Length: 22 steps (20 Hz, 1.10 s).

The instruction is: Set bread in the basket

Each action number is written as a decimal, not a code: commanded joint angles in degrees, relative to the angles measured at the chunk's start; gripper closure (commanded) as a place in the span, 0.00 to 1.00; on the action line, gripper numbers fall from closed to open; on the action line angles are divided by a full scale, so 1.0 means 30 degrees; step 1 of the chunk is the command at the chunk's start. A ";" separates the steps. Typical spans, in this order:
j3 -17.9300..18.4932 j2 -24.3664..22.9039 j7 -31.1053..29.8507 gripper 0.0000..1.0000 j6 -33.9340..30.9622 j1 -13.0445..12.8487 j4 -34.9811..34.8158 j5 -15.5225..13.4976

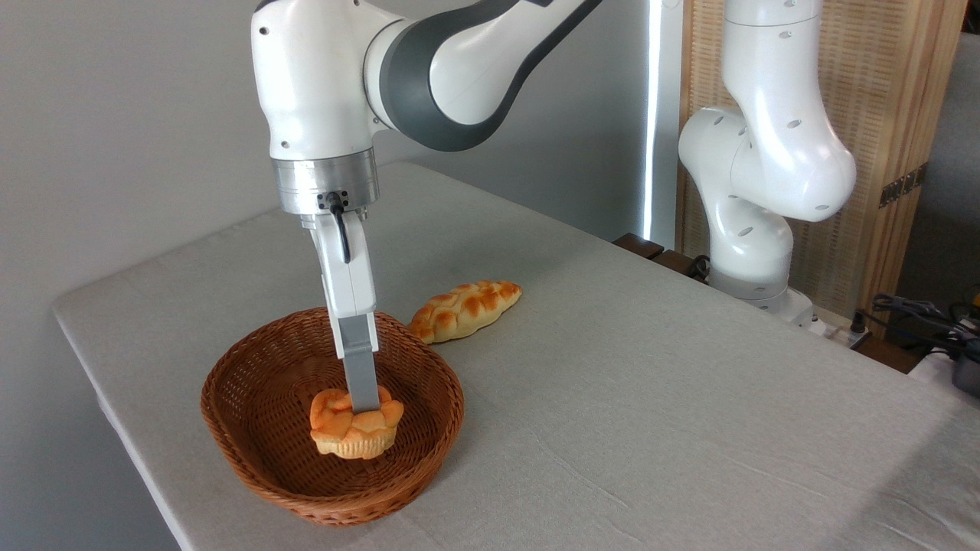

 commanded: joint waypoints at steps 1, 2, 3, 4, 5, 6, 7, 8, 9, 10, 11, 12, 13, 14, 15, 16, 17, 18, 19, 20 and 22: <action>0.0004 0.0164 0.0371 0.00 0.0138 -0.0053 -0.0052 0.0364; -0.0055 0.0193 0.0371 0.00 0.0109 -0.0053 -0.0169 0.0364; -0.0113 0.0193 0.0371 0.00 0.0137 -0.0053 -0.0228 0.0364; -0.0143 0.0193 0.0371 0.00 0.0138 -0.0053 -0.0228 0.0364; -0.0143 0.0193 0.0342 0.00 0.0109 -0.0053 -0.0228 0.0364; -0.0143 0.0164 0.0254 0.00 0.0108 -0.0053 -0.0199 0.0306; -0.0172 0.0048 0.0108 0.00 0.0137 -0.0053 -0.0112 0.0015; -0.0144 -0.0099 -0.0125 0.00 0.0051 -0.0024 0.0005 -0.0335; -0.0027 -0.0593 -0.0504 0.00 -0.0095 0.0063 0.0035 -0.0832; 0.0119 -0.1091 -0.0943 0.00 -0.0184 0.0122 0.0035 -0.1475; 0.0207 -0.1473 -0.1267 0.00 -0.0678 0.0297 0.0238 -0.2033; 0.0179 -0.1622 -0.1473 0.00 -0.1930 0.0762 0.0850 -0.2531; 0.0034 -0.1624 -0.1504 0.00 -0.3595 0.1115 0.1726 -0.2942; 0.0062 -0.1595 -0.1562 0.00 -0.5265 0.1148 0.2576 -0.3236; 0.0149 -0.1594 -0.1621 0.00 -0.6587 0.1148 0.3135 -0.3413; 0.0179 -0.1594 -0.1999 0.00 -0.7558 0.1177 0.3721 -0.3473; 0.0179 -0.1594 -0.2756 0.00 -0.8292 0.1293 0.4394 -0.3561; 0.0121 -0.1594 -0.3721 0.00 -0.8851 0.1410 0.4836 -0.3794; 0.0091 -0.1594 -0.4485 0.00 -0.9175 0.1441 0.4956 -0.4057; 0.0033 -0.1623 -0.4783 0.00 -0.9353 0.1470 0.4986 -0.4147; -0.0113 -0.1624 -0.4815 0.00 -0.9413 0.1499 0.5045 -0.4206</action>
